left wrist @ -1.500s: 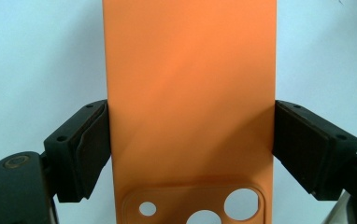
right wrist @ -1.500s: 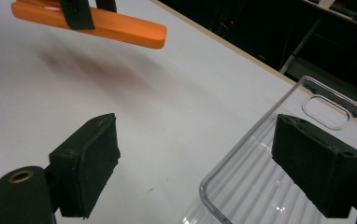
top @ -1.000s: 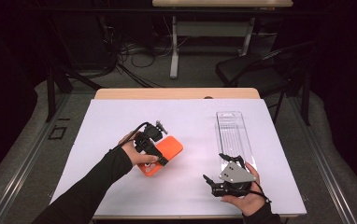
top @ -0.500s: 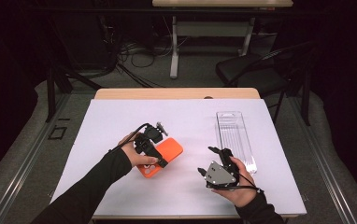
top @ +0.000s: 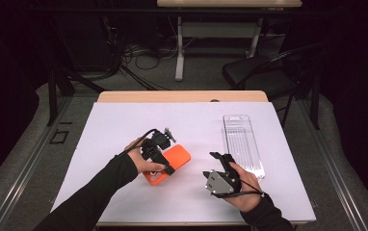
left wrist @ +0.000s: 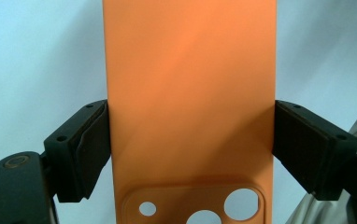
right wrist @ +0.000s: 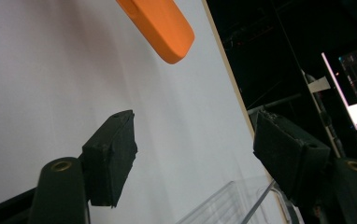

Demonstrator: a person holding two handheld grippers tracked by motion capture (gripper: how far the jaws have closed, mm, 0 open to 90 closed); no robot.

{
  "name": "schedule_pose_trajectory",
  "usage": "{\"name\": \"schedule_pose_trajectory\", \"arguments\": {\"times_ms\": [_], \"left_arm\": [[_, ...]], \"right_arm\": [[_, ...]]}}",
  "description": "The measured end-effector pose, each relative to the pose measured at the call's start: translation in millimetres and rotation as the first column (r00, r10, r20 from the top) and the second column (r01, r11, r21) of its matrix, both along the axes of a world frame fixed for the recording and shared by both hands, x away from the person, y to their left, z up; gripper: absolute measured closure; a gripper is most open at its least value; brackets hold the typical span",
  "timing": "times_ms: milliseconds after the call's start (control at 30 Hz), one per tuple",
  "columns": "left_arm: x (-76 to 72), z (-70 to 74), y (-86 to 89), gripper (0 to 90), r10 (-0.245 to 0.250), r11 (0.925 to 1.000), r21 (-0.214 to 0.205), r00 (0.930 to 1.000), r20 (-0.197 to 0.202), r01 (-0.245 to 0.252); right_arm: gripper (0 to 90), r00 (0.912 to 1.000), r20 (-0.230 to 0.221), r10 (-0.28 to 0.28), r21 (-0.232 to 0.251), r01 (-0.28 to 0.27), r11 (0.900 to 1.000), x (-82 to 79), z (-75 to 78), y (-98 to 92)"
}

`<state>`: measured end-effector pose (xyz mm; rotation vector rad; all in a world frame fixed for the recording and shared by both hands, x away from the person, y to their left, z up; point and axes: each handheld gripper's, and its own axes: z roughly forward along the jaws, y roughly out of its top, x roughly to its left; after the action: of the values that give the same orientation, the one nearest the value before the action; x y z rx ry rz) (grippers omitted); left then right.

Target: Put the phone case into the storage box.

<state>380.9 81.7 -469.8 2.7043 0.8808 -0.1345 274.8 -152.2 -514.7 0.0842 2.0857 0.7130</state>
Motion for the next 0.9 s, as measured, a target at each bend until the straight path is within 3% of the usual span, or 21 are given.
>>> {"name": "schedule_pose_trajectory", "arguments": {"times_ms": [67, 167, 200, 233, 300, 533, 667, 767, 833, 900], "left_arm": [[-0.1, -0.3, -0.7, 16.0, 0.0, 1.0, 0.001, 1.0, -0.005, 0.0], [-0.3, -0.5, -1.5, 16.0, -0.002, 1.0, -0.001, 1.0, -0.008, 0.002], [-0.5, -0.4, -2.5, 16.0, -0.005, 1.0, 0.002, 1.0, -0.009, 0.005], [-0.5, -0.4, -2.5, 16.0, -0.005, 1.0, 0.002, 1.0, -0.009, 0.005], [-1.5, -0.7, -4.5, 15.9, -0.009, 0.9999, 0.006, 0.9999, -0.008, 0.009], [-4.8, -1.0, -11.0, 16.0, -0.026, 0.9996, 0.011, 0.9996, -0.01, 0.026], [-6.2, -0.3, -13.9, 16.0, -0.033, 0.9994, 0.013, 0.9994, -0.01, 0.034], [-7.6, 0.4, -17.3, 15.9, -0.041, 0.999, 0.014, 0.9991, -0.003, 0.041], [-7.9, 0.8, -18.7, 16.0, -0.044, 0.9988, 0.019, 0.999, -0.007, 0.044], [-7.9, 0.4, -19.9, 16.0, -0.045, 0.9989, 0.013, 0.999, -0.005, 0.045]], "right_arm": [[31.7, 0.9992, 0.026, 0.031, -0.05, -0.03, 0.9983, 0.4, 0.5, 2.4], [33.1, 0.9985, 0.033, 0.045, -0.071, -0.043, 0.9966, -0.6, -1.1, 5.3], [35.4, 0.9969, 0.051, 0.06, -0.112, -0.054, 0.9923, -0.9, -2.7, 8.0], [35.4, 0.9969, 0.051, 0.06, -0.112, -0.054, 0.9923, -0.9, -2.7, 8.0], [38.0, 0.9944, 0.08, 0.069, -0.16, -0.055, 0.9856, -1.5, -5.5, 11.5], [42.3, 0.9934, 0.082, 0.081, -0.182, -0.065, 0.9812, -2.0, -9.7, 16.3], [43.3, 0.9895, 0.107, 0.097, -0.2, -0.074, 0.9769, -1.5, -9.8, 18.5], [44.2, 0.9798, 0.155, 0.127, -0.22, -0.091, 0.9713, -2.3, -11.3, 20.9], [44.9, 0.9836, 0.144, 0.109, -0.22, -0.075, 0.9725, -2.5, -12.2, 22.4], [44.9, 0.9816, 0.152, 0.115, -0.23, -0.078, 0.9701, -2.1, -13.8, 23.4]]}}
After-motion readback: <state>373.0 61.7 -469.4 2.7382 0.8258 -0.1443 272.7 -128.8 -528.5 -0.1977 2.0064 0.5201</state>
